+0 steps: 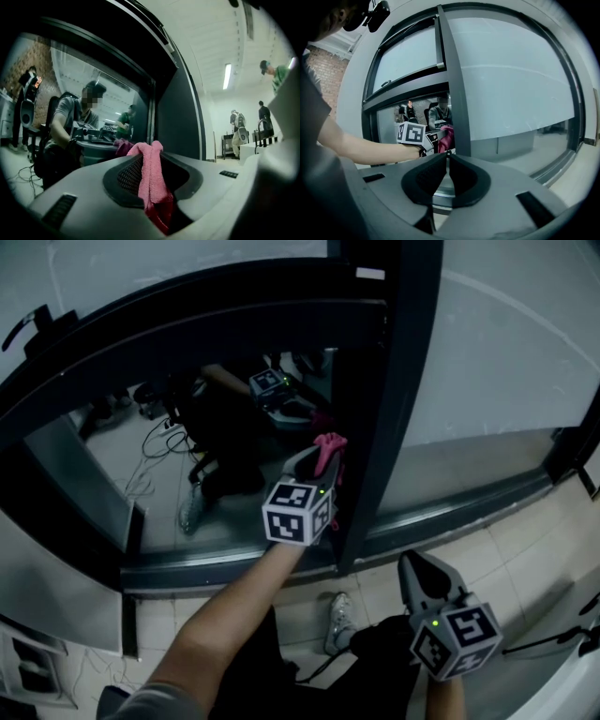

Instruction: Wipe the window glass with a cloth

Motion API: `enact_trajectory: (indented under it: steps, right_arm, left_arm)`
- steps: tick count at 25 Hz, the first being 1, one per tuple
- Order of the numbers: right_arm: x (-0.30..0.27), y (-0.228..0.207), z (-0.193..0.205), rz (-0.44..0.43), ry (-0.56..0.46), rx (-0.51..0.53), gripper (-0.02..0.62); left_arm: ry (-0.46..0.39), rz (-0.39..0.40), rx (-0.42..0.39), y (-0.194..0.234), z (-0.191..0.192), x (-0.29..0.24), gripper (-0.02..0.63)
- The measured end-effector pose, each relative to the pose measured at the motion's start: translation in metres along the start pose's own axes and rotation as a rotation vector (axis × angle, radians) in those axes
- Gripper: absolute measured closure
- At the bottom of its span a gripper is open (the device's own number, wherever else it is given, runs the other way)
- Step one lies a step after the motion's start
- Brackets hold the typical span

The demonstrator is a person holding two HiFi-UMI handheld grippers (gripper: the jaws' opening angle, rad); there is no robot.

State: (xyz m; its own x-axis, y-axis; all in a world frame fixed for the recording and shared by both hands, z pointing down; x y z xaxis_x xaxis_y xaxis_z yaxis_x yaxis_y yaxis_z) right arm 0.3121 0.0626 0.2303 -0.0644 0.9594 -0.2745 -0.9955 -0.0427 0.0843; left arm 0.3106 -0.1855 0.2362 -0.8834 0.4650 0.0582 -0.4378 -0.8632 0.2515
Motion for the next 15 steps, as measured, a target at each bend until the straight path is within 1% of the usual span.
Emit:
enact_trajectory:
  steps: [4,10,15]
  right_arm:
    - [-0.009,0.009,0.0,-0.024,0.001,0.004,0.571]
    - [-0.025,0.026,-0.008,-0.065,-0.013,0.025,0.571]
    - [-0.042,0.047,-0.013,-0.127,-0.006,0.047,0.571]
  left_arm:
    - [-0.012,-0.032,-0.021,0.012,-0.004,0.006,0.506]
    - [-0.019,-0.088,-0.026,0.03,-0.009,0.025,0.506]
    - [-0.029,-0.145,-0.031,0.056,-0.016,0.051,0.506]
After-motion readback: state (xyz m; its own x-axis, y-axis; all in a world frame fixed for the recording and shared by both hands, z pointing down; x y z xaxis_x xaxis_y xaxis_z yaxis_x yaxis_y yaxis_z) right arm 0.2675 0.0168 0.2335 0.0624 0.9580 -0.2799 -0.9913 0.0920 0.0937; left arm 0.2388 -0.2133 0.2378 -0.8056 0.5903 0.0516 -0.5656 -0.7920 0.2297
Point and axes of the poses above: the fingertips, and each gripper's own axes: x backward along the fingers, y to its left, z out of its underside, the point moved 2 cm from there along x, backward along the fingers, and after that the axes turned 10 degrees about x, right-handed, at the moved point
